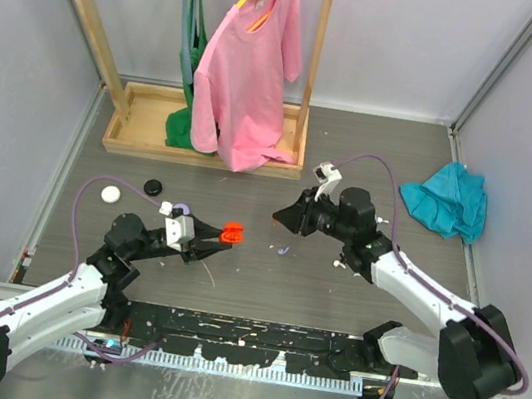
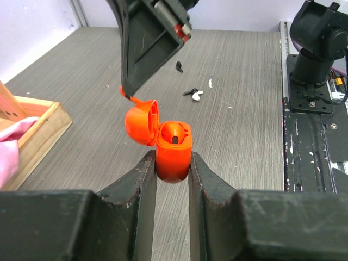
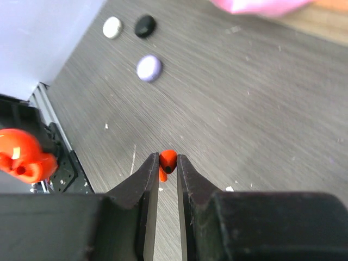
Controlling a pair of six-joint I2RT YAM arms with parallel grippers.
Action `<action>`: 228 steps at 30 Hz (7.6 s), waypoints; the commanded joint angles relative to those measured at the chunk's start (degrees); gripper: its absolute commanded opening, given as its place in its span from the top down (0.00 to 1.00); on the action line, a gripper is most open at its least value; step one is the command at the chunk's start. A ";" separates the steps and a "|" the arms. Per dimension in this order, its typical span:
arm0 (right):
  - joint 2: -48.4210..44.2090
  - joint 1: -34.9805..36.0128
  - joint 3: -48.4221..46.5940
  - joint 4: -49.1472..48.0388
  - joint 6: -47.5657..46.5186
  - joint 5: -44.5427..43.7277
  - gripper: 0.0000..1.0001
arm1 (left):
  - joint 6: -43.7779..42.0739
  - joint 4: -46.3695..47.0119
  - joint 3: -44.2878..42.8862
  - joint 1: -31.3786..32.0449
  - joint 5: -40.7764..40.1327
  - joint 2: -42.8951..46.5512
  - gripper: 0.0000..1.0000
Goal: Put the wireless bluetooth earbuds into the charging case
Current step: Pick up the earbud from the center of the board, then place the earbud in the charging case, then close the charging case, then place the charging case at the center of the board.
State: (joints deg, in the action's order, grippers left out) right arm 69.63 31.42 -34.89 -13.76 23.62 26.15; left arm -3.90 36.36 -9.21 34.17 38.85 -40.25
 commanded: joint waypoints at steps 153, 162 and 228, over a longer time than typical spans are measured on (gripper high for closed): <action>2.16 8.94 -12.87 -10.68 -3.10 26.17 0.30 | 3.59 6.69 -1.31 0.33 1.57 4.11 1.00; 8.64 11.44 -16.94 -6.32 -5.34 29.92 0.30 | 3.90 6.97 -1.65 0.28 2.37 3.82 1.00; -17.79 11.52 13.99 -9.53 -14.15 -47.40 0.29 | 58.63 -18.36 -35.85 0.72 -34.61 -58.77 0.66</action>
State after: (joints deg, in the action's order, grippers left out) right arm 51.53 42.96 -20.88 -19.49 8.99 -19.51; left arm 53.25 17.74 -42.74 34.52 7.97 -98.94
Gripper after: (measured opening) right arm 0.713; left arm 0.289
